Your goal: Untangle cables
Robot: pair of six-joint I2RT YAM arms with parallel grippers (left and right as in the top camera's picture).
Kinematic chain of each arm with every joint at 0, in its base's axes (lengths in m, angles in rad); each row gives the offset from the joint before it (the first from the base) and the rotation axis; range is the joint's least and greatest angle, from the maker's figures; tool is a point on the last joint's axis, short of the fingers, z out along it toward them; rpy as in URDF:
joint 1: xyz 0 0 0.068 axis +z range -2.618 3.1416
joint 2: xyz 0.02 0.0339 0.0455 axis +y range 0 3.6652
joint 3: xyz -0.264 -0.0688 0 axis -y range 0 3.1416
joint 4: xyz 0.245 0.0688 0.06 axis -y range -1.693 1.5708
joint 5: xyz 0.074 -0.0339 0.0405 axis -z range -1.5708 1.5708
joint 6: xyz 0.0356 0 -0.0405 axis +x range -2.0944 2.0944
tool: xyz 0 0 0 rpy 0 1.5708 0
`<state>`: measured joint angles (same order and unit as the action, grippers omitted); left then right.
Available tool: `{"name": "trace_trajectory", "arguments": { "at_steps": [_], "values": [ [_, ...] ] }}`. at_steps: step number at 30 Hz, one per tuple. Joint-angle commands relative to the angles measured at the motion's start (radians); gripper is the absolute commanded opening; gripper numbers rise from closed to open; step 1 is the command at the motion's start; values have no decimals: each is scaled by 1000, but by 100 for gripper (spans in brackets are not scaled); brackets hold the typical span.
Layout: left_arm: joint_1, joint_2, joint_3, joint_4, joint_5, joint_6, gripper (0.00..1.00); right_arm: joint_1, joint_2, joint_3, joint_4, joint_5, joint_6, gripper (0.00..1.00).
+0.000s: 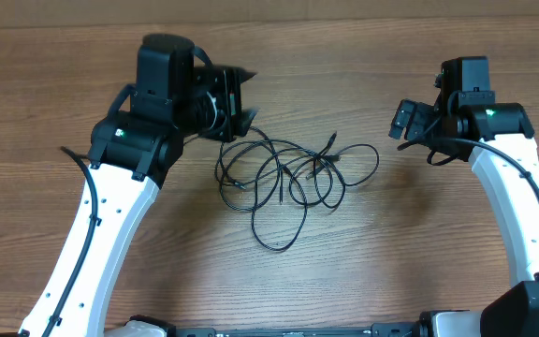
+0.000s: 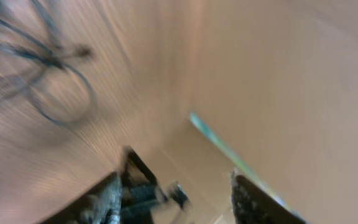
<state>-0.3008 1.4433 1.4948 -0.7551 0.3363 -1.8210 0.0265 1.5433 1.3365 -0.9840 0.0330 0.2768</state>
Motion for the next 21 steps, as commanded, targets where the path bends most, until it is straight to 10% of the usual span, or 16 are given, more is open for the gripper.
{"name": "trace_trajectory", "arguments": {
  "at_steps": [1, 4, 21],
  "values": [
    [6, -5, 13, -82, -246, 206, 74, -2, 2, 6, 7, -18, -8, 100],
    [6, -5, 13, -207, -370, 392, 100, -2, 4, 6, 8, -165, -150, 100],
    [6, -5, 13, -587, -807, 834, 100, 71, 19, 5, 2, -550, -285, 100]
  ]
}}
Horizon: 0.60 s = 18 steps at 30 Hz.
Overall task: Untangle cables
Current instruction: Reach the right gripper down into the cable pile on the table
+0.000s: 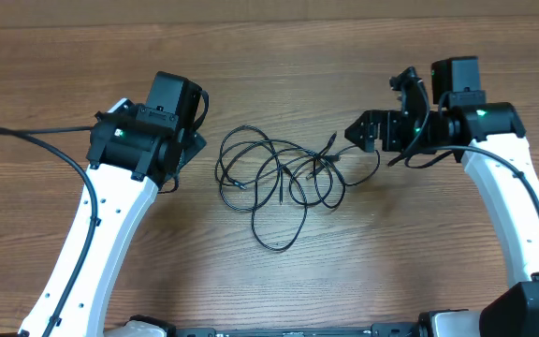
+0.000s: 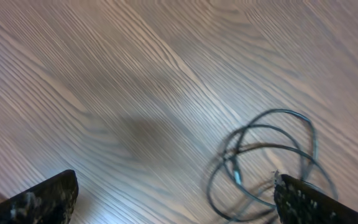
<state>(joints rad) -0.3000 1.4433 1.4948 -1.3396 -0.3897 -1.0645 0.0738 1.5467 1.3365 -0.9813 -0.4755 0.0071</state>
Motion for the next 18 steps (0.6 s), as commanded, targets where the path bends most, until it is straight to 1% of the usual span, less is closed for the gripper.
{"name": "trace_trajectory", "arguments": {
  "at_steps": [1, 7, 11, 15, 17, 18],
  "values": [
    [5, -5, 13, -2, -81, 78, 100, 32, 21, 4, -3, -42, -16, 100],
    [5, -5, 13, -2, -81, 78, 100, 95, 36, -34, 28, -42, -15, 100],
    [5, -5, 13, -2, -81, 78, 100, 146, 36, -87, 88, -42, -12, 100],
    [5, -5, 13, -2, -81, 78, 100, 208, 36, -142, 190, -42, -17, 100],
    [5, -5, 13, -2, -81, 78, 100, 243, 36, -170, 253, -42, -58, 100],
    [5, -5, 13, -2, -81, 78, 100, 265, 36, -188, 288, -42, -114, 100]
  ]
}}
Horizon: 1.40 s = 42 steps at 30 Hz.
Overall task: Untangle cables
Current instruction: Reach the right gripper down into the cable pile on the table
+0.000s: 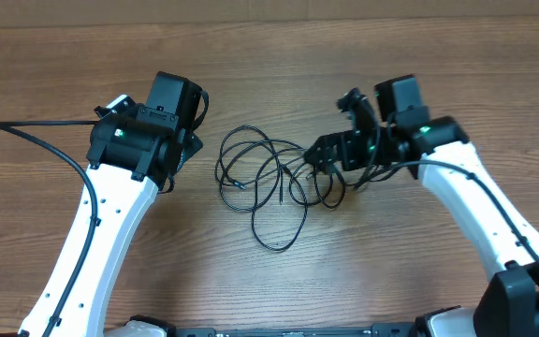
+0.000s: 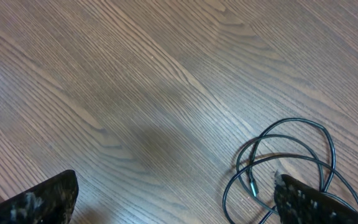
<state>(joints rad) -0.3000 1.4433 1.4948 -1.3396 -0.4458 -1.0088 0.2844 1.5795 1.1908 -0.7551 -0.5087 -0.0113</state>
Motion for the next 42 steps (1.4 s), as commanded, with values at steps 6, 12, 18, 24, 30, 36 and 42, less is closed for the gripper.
{"name": "trace_trajectory", "arguments": {
  "at_steps": [6, 12, 18, 24, 30, 36, 42],
  "values": [
    [5, -5, 13, -2, -25, 22, 100, 151, 5, -129, 205, 23, -478, 100],
    [5, -5, 13, -1, -25, 22, 100, 170, 42, -173, 335, 63, -592, 100],
    [5, -5, 13, 2, -25, 22, 100, 170, 163, -172, 424, 63, -697, 92],
    [5, -5, 13, 2, -25, 22, 100, 170, 240, -172, 486, 76, -783, 79],
    [5, -5, 13, 2, -25, 22, 100, 170, 241, -172, 523, 82, -783, 80],
    [5, -5, 13, 2, -25, 22, 100, 170, 258, -173, 550, 82, -784, 80],
    [5, -5, 13, 2, -25, 22, 100, 170, 293, -173, 575, 82, -784, 73]
  ]
}}
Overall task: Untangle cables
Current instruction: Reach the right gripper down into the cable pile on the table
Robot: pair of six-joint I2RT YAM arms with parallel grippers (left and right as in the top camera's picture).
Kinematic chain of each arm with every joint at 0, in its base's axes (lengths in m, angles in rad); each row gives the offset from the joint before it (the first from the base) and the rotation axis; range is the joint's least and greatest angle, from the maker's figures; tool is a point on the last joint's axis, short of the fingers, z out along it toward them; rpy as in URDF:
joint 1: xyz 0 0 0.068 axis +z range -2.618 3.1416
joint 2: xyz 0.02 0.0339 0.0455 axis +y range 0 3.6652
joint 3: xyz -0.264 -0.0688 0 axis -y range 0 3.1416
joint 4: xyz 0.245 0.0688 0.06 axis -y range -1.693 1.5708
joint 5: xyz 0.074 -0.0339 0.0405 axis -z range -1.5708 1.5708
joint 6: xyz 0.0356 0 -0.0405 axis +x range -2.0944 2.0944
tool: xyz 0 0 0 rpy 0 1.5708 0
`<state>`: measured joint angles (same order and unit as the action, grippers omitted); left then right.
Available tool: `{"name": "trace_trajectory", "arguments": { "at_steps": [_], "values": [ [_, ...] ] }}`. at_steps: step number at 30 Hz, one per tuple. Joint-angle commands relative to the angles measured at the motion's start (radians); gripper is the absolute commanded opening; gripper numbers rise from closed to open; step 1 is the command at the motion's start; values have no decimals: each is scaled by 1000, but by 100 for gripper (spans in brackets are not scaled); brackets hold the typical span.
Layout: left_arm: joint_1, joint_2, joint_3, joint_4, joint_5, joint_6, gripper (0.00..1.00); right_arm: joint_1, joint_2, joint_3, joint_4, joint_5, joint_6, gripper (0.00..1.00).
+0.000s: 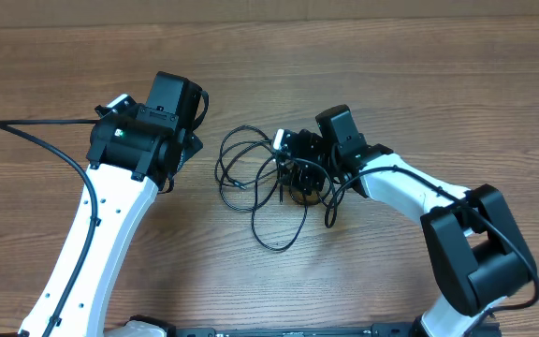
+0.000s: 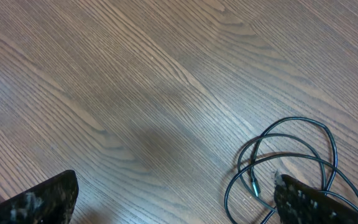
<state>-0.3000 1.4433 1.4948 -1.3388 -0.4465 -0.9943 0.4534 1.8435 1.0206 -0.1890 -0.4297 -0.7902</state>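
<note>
Thin black cables (image 1: 255,201) lie in overlapping loops at the middle of the wooden table. My right gripper (image 1: 298,176) is down on the middle of the tangle, and its fingers are too dark against the cables to show their state. My left gripper (image 1: 187,150) hangs just left of the tangle. In the left wrist view it (image 2: 176,202) is wide open with bare wood between the fingers. The left loops (image 2: 297,119) and a plug end (image 2: 253,185) lie close to its right fingertip (image 2: 312,200).
The wooden table (image 1: 419,94) runs all round the tangle. A black supply cable (image 1: 36,126) stretches from my left arm to the left edge of the view. My right forearm (image 1: 405,192) lies low over the table to the right of the tangle.
My right gripper has moved left, from the tangle's right loops to its middle. The far right loop has gone, and a strand now hangs down at the lower right. My left arm is unmoved.
Both grippers first stood back on either side of the tangle, with the left wrist view blurred and turned sideways. Then my left gripper faced the table, open, by the left loops, and stayed there. My right gripper was at the right end, then the right loops, now the middle.
</note>
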Motion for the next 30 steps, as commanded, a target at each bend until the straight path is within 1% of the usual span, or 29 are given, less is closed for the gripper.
{"name": "trace_trajectory", "arguments": {
  "at_steps": [1, 6, 7, 11, 12, 13, 14, 18, 20, 25, 30],
  "values": [
    [5, -5, 13, 1, -24, 8, 100, 1, 33, -3, 13, 3, -5, 72],
    [5, -5, 13, 1, -24, 8, 100, 5, 43, -3, 28, 2, -9, 71],
    [5, -5, 13, 1, -24, 8, 100, 6, 48, -3, 27, 2, -28, 70],
    [5, -5, 13, 1, -24, 8, 100, 11, 75, -3, 28, 2, -53, 61],
    [5, -5, 13, 1, -24, 8, 100, 11, 83, -3, 28, 2, -53, 56],
    [5, -5, 13, 1, -24, 8, 100, 11, 92, -3, 27, 2, -53, 40],
    [5, -5, 13, 1, -24, 8, 100, 11, 102, -3, 27, 2, -48, 4],
    [5, -5, 13, 1, -24, 8, 100, 11, 106, -2, 31, 10, -40, 4],
    [5, -5, 13, 1, -24, 8, 100, 11, 106, -2, 53, 40, 6, 4],
    [5, -5, 13, 1, -24, 8, 100, 11, 105, 2, 58, 148, 39, 4],
    [5, -5, 13, 1, -24, 8, 100, 11, 75, 15, 57, 270, 129, 4]
  ]
}}
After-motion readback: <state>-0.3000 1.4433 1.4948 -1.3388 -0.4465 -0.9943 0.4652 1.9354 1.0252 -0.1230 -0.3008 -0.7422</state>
